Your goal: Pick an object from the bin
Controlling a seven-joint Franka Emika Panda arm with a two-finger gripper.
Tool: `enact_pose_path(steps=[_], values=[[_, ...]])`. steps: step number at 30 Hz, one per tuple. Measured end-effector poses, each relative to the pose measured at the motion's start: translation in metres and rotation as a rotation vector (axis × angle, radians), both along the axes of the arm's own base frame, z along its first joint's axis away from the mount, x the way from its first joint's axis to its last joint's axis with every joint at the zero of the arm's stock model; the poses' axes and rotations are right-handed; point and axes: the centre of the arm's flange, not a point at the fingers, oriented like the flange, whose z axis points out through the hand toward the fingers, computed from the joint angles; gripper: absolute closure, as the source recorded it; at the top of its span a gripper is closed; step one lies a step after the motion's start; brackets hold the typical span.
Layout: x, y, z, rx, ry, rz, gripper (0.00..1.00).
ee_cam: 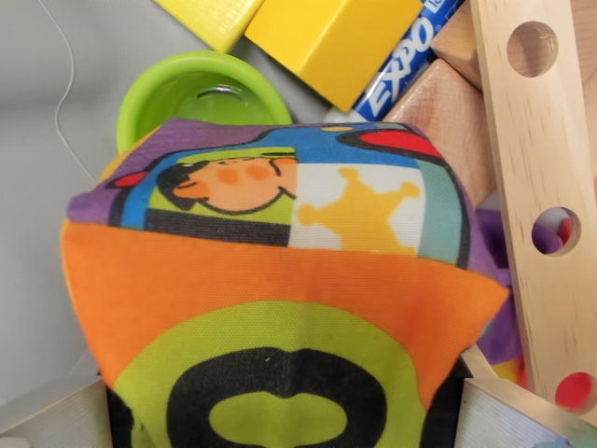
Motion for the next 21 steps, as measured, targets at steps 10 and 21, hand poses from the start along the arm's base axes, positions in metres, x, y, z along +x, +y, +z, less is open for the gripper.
enact_pose_path(steps=[10, 21], values=[[0.001, 0.000, 0.017, 0.000, -0.004, 0.000, 1.00], [0.001, 0.000, 0.048, 0.000, -0.005, 0.000, 1.00]])
